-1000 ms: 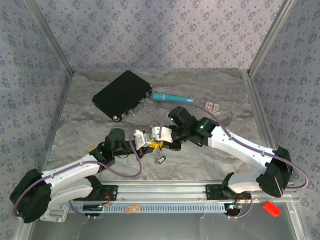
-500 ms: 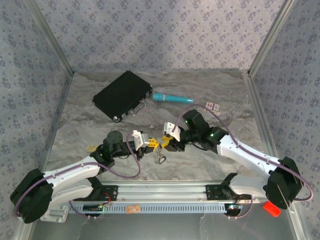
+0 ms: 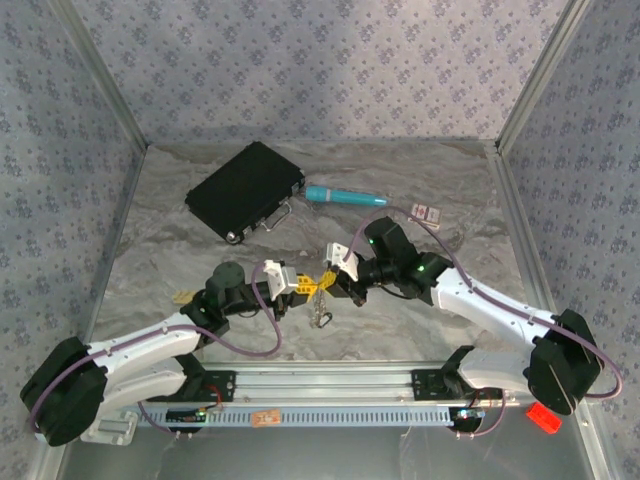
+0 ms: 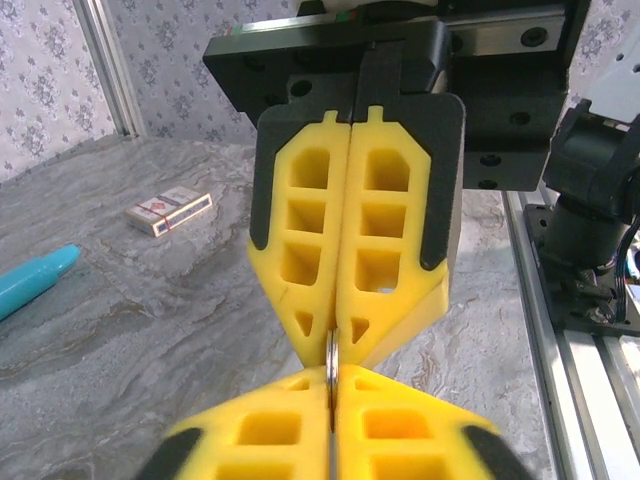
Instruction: Put the keys on the keyring
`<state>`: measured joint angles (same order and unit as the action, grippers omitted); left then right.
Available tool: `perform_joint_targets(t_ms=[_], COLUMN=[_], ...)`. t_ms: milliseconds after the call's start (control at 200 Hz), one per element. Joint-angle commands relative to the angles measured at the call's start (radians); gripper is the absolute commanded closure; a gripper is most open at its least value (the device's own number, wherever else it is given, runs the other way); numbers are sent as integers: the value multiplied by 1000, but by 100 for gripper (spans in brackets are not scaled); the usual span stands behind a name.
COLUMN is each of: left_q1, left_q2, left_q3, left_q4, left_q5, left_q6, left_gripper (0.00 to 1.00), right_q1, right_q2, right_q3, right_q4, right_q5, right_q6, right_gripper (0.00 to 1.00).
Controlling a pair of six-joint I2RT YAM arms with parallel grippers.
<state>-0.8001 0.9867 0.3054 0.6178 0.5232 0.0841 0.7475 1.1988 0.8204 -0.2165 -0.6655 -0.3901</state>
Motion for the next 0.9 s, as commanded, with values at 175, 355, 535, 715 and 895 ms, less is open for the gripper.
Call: perform_joint_targets(t_ms=[175,355,535,715,895], left_q1=[-4,-4,-4,-4,-4], left_q2=[-20,-28,-26,-25,-26], left_q3=[57,75,80,84,83], left_q4=[-114,-171,-185,-197,-193], left_q5=[-3,-2,9,22,29], left_q6=[50,73,79,82,82], left_gripper=[75,75,80,86,97], right_q1=[25,78,104,118,123], right_q2=[38,99,125,142,140], right_q3=[156,238,282,312,313], right_q4=[-256,-380,-425,-437,-428], right_q5=[95,209,230,227,212], right_q6=[-172,-267,-297,-312,-308], right_gripper=[100,100,100,100,100])
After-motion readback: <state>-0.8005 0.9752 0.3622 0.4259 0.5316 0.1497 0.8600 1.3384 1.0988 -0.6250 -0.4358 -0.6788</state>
